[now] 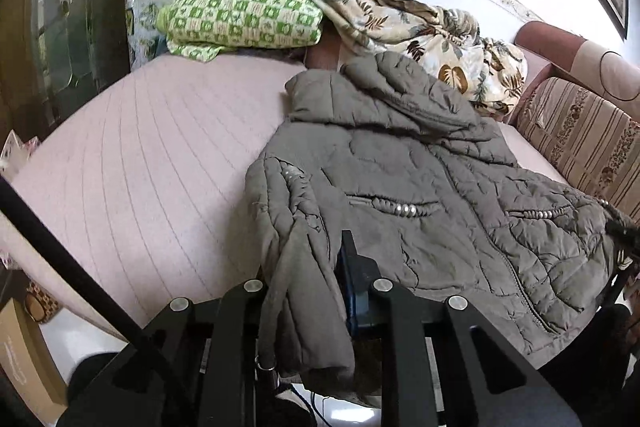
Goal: Fold large clothes
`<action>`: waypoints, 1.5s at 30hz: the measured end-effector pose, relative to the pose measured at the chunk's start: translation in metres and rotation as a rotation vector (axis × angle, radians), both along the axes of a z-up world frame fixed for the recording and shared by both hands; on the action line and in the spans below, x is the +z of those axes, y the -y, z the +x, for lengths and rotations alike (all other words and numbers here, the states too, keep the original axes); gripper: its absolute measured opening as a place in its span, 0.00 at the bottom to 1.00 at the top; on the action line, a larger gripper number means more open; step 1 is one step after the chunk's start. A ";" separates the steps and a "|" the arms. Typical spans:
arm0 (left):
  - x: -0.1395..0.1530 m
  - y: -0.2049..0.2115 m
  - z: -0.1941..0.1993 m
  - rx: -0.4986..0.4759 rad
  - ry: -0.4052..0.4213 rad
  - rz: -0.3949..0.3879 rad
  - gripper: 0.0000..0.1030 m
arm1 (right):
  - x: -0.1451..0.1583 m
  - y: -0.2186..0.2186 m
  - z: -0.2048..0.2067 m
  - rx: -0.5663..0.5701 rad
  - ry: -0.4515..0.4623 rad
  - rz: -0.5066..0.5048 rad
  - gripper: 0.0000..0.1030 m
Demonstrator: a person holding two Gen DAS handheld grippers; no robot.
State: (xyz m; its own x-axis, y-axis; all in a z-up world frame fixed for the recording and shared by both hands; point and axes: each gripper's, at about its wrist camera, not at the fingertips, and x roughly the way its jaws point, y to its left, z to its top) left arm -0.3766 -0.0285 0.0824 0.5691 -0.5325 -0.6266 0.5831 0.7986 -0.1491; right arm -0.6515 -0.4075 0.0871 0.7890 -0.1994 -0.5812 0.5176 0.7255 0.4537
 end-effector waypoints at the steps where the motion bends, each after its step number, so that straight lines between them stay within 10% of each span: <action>1: 0.005 0.001 0.001 0.001 0.007 0.001 0.19 | 0.007 0.002 0.002 0.004 0.022 0.005 0.14; 25: 0.052 0.021 0.014 -0.021 0.081 0.051 0.20 | 0.067 0.013 0.036 0.059 0.098 -0.116 0.14; 45: 0.102 0.025 0.066 -0.085 0.047 -0.057 0.22 | 0.109 0.039 0.065 0.055 0.132 -0.167 0.14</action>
State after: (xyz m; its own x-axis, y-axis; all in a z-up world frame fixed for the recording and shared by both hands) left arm -0.3103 -0.0539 0.1841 0.5483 -0.6142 -0.5675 0.6557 0.7370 -0.1642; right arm -0.5861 -0.4465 0.1957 0.8682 -0.2389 -0.4350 0.4195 0.8215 0.3862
